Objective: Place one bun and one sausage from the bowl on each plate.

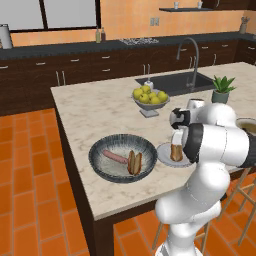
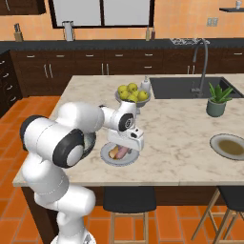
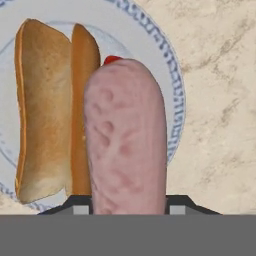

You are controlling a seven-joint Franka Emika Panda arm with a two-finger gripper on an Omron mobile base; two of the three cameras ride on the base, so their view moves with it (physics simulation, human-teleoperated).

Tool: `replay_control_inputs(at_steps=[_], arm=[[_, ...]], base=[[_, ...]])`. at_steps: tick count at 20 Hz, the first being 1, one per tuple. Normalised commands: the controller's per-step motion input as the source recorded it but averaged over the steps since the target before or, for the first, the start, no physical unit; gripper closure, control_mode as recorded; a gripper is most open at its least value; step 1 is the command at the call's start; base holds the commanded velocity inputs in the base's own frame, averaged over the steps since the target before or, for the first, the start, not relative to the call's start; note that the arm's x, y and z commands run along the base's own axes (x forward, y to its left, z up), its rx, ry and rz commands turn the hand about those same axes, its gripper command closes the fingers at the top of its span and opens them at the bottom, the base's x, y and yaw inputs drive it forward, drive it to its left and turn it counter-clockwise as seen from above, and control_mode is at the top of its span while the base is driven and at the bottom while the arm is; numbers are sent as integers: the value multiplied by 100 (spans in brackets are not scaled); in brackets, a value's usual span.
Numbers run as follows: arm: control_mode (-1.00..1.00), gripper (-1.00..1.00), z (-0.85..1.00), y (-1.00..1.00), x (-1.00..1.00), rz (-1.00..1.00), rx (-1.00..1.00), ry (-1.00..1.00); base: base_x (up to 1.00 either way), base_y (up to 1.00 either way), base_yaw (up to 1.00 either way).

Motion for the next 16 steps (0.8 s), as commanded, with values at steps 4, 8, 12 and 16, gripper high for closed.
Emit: replay_control_inputs(at_steps=[4, 8, 12, 16], arm=[[-100, 100, -31, -2, 14, 0, 2, 0], [-100, 100, -29, -3, 5, 0, 4, 0], [-100, 100, -21, 2, 3, 0, 3, 0], [-100, -100, -15, 6, 0, -1, 3, 0]], base=[[0, 0, 0], [0, 0, 0], [0, 0, 0], [0, 0, 0]])
